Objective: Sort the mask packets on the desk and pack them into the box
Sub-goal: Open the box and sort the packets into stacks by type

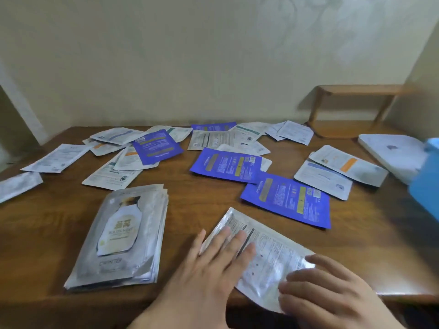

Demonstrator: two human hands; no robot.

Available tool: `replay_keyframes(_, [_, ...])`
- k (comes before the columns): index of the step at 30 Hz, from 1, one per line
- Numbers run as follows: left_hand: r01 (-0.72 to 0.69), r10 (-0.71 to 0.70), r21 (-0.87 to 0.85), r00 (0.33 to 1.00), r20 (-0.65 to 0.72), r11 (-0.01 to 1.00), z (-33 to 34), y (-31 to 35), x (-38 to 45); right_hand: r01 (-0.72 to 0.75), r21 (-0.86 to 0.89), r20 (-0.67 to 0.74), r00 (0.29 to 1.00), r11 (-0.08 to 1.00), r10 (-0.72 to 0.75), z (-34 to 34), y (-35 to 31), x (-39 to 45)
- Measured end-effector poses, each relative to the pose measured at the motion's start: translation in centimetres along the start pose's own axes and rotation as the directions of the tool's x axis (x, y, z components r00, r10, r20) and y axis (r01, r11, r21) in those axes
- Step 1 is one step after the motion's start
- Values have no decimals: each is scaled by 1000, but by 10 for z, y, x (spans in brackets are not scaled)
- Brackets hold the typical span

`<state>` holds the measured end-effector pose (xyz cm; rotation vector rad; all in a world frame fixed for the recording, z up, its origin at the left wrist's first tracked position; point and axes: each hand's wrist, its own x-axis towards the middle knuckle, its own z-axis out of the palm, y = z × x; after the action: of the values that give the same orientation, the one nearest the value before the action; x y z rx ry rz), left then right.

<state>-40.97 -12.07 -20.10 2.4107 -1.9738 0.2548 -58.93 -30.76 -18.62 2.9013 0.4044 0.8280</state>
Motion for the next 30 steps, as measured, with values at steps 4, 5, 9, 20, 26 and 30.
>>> replay_keyframes(4, [-38, 40, -45, 998, 48, 998, 1, 8, 4, -49, 23, 20, 999, 999, 49, 3, -6, -23])
replay_keyframes(5, [-56, 57, -65, 998, 12, 996, 1, 9, 3, -95, 17, 20, 995, 995, 94, 7, -4, -26])
replay_keyframes(9, [-155, 117, -223, 977, -177, 962, -4, 12, -4, -148, 71, 69, 987, 986, 143, 0, 5, -27])
replay_keyframes(20, [169, -566, -983, 804, 179, -71, -54, 14, -34, -415, 845, 127, 767, 337, 629, -47, 14, 123])
replay_keyframes(26, [201, -612, -973, 757, 229, -116, -84, -2, -59, -574, 815, 411, 671, 81, 617, 2, 19, 158])
replay_keyframes(30, [159, -809, -987, 585, 62, 40, -94, -42, -92, -568, 806, 392, 724, 168, 568, 20, 4, 212])
